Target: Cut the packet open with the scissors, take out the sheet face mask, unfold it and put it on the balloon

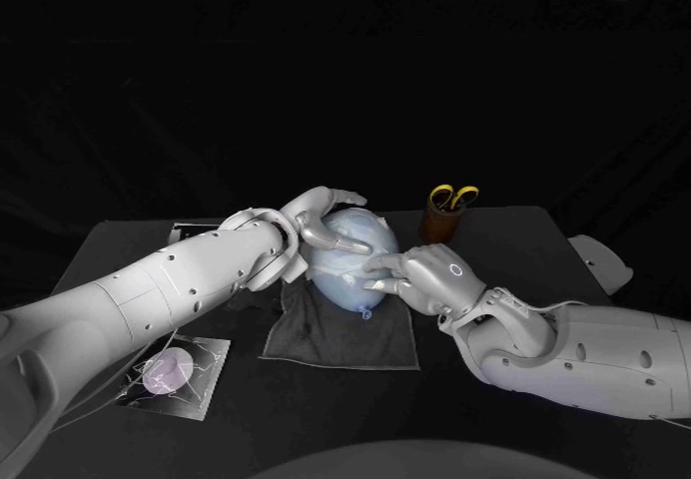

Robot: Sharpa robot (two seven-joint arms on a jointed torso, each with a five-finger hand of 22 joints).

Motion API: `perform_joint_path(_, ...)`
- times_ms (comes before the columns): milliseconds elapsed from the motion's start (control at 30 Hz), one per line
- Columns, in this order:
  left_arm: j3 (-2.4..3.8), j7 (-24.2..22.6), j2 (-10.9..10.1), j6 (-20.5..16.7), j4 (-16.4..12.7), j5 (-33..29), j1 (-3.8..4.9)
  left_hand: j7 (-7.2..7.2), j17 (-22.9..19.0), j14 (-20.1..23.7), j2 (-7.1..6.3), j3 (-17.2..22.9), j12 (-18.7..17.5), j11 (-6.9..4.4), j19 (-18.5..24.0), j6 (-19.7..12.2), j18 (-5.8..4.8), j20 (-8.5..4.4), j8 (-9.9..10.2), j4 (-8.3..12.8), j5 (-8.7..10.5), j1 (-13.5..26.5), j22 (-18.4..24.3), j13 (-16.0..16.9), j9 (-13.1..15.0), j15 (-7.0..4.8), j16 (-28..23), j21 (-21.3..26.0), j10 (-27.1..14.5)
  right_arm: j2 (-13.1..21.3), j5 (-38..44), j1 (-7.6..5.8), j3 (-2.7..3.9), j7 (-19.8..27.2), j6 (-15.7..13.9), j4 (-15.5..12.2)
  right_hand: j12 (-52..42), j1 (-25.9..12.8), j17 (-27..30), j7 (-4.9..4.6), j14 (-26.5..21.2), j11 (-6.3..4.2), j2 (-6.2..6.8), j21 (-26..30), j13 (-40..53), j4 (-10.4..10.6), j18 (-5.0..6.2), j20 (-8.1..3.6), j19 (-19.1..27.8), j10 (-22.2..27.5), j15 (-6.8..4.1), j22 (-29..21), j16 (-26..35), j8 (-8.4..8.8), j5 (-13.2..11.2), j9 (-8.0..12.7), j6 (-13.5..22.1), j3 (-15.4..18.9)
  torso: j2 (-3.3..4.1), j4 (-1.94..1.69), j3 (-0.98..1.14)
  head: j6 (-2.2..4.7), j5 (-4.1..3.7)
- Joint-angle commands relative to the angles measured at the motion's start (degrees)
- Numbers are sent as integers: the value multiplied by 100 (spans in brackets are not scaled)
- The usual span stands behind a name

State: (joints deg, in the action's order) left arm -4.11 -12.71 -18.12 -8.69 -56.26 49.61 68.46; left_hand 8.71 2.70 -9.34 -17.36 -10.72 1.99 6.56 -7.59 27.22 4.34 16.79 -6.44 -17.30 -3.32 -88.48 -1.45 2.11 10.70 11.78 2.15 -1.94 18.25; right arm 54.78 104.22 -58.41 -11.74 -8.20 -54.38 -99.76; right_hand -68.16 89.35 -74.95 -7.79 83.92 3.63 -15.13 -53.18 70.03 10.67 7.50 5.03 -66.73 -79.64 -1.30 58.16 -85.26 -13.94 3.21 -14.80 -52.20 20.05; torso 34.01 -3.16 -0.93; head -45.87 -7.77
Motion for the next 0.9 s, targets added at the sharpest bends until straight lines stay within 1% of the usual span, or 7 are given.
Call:
perform_joint_path(33, -6, 30, 9, 103, 7, -16, -3, 39, 7, -29, 34, 38, 13, 36, 42, -14, -65, -1, -19, -3, -3, -16, 6, 3, 0, 5, 25, 34, 18, -27, 282, 0, 7, -290, -437, 59, -1205, 1079, -558, -29, 300, -45, 993, -32, 1461, 1, 73, -1, -46, -722, 15, 21, -45, 46, -37, 20, -47, -77, -5, 4, -2, -18, 2)
perform_joint_path(167, -6, 32, 9, 112, 9, -24, -2, 42, 6, -25, 41, 46, 11, 40, 44, -14, -64, -1, -19, -3, -3, -22, 6, 2, 1, 6, 23, 35, 8, -53, 289, -1, 10, -346, -419, 128, -1276, 1106, -681, -32, 334, -36, 1104, -100, 1502, 25, 62, -4, -75, -739, 7, 97, -105, 67, -38, 37, -143, -172, -6, 5, -4, -14, -1)
perform_joint_path(367, -6, 30, 11, 115, 12, -38, 0, 42, 6, -25, 41, 46, 11, 40, 44, -14, -64, -1, -19, -3, -3, -22, 6, 2, 1, 6, 23, 35, 8, -105, 335, -2, 12, -415, -303, 200, -1373, 1072, -804, -30, 364, -31, 1366, -148, 1558, 149, 53, -2, -77, -759, 7, 176, -168, 125, -39, 78, -314, -387, -3, 2, -8, -22, -5)
perform_joint_path(600, -5, 27, 17, 116, 12, -50, 1, 42, 6, -25, 41, 46, 11, 40, 44, -14, -64, -1, -19, -3, -3, -22, 6, 2, 1, 6, 23, 35, 8, -168, 427, -2, 12, -519, -146, 230, -1387, 1042, -842, -33, 368, -26, 1523, -114, 1567, 248, 59, -1, -39, -756, 7, 175, -187, 200, -41, 116, -341, -534, -5, -2, -8, -22, 1)
perform_joint_path(733, -5, 27, 16, 113, 12, -54, 1, 49, 6, -23, 50, 56, 8, 47, 42, -19, -62, -3, -18, -3, -2, -32, 5, 1, -1, 12, 22, 34, 4, -179, 459, -2, 12, -575, -20, 227, -1257, 890, -840, -44, 347, -7, 1801, 38, 1506, 405, 74, 32, 91, -678, 61, 91, -186, 387, -40, 191, -120, -639, -4, -1, -7, -25, 9)
perform_joint_path(833, -5, 26, 12, 108, 14, -56, 2, 49, 6, -23, 50, 56, 8, 47, 42, -19, -62, -3, -18, -3, -2, -32, 5, 1, -1, 12, 22, 34, 4, -165, 465, -2, 12, -588, 46, 201, -1248, 786, -905, -56, 355, 18, 2074, 69, 1506, 584, 81, 78, 126, -648, 98, 104, -220, 503, -49, 229, 15, -991, -3, 2, -7, -27, 12)
perform_joint_path(900, -5, 26, 9, 106, 15, -58, 2, 49, 6, -23, 50, 56, 8, 47, 42, -19, -62, -3, -18, -3, -2, -32, 5, 1, -1, 12, 22, 34, 4, -148, 452, -2, 12, -591, 81, 177, -1261, 624, -912, -138, 348, 52, 2307, 93, 1514, 611, 75, 139, 145, -636, 147, 113, -228, 543, -35, 238, 21, -1252, -6, 5, -6, -30, 16)
